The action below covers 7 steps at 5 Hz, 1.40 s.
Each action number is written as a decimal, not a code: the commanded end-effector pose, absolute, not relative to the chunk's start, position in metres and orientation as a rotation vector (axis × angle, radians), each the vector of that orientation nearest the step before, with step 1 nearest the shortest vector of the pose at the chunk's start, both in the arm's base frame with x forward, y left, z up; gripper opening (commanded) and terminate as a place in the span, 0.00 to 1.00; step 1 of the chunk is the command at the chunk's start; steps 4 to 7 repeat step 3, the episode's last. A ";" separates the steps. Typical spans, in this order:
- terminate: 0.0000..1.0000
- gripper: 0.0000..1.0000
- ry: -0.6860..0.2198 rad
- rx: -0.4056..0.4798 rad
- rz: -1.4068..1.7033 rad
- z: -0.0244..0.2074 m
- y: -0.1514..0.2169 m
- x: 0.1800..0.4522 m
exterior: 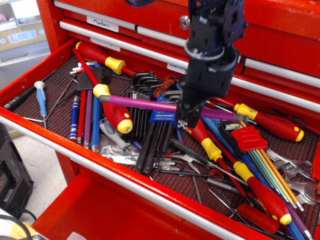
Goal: Pick up violet Allen key
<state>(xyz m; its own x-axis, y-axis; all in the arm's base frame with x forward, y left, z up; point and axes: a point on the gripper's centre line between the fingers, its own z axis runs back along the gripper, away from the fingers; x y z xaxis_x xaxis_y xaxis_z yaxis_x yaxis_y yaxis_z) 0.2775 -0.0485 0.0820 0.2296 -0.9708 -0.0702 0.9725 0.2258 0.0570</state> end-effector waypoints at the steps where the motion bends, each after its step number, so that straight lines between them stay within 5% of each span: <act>1: 0.00 0.00 -0.054 0.219 -1.381 0.159 -0.025 0.300; 2: 0.00 0.00 -0.033 0.277 -1.388 0.182 -0.023 0.303; 3: 1.00 0.00 -0.024 0.318 -1.406 0.193 -0.023 0.305; 7: 1.00 0.00 -0.024 0.318 -1.406 0.193 -0.023 0.305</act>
